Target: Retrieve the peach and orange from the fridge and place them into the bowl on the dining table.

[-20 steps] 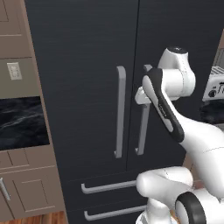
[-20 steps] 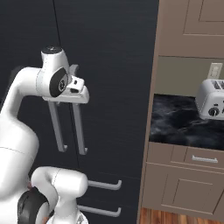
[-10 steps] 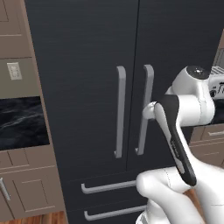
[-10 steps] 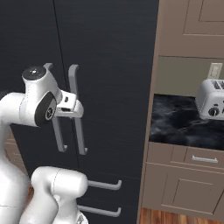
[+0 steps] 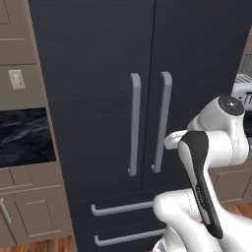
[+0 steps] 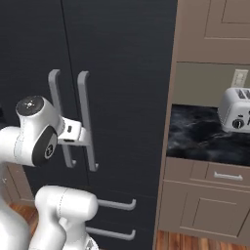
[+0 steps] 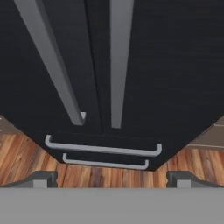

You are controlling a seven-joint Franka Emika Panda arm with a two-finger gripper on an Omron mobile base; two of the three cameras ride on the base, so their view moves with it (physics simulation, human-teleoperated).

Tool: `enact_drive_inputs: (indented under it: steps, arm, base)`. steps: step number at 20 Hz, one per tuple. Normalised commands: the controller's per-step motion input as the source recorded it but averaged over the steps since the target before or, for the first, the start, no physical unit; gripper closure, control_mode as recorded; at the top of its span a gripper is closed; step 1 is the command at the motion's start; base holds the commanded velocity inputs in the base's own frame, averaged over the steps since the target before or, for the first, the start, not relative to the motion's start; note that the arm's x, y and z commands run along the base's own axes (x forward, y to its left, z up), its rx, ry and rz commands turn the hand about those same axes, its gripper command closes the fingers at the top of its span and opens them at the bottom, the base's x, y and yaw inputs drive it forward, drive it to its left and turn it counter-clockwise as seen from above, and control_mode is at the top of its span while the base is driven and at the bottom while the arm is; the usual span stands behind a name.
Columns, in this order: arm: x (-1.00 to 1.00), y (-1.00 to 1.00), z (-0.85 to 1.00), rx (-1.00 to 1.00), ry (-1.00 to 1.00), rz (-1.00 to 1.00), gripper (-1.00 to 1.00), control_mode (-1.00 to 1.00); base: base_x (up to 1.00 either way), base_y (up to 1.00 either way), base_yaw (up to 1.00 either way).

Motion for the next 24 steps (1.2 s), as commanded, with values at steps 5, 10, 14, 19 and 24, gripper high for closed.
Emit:
enact_drive_inputs:
  steps: [5,10,14,19,24]
  arm:
    - [0.0,0.0,0.0,0.0,0.0,0.0,-1.0,1.0]
    - [0.0,0.0,0.0,0.0,0.0,0.0,-1.0,1.0]
    - [0.0,0.0,0.0,0.0,0.0,0.0,-1.0,1.0]
    - [0.0,0.0,0.0,0.0,0.0,0.0,-1.0,1.0]
    - [0.0,0.0,0.0,0.0,0.0,0.0,-1.0,1.0]
  base:
    - [-0.37,0.09,0.0]
    - [-0.4,0.25,0.01]
    - [-0.41,0.34,0.0]
    - [-0.31,0.33,0.0]
    - [-0.38,0.23,0.0]
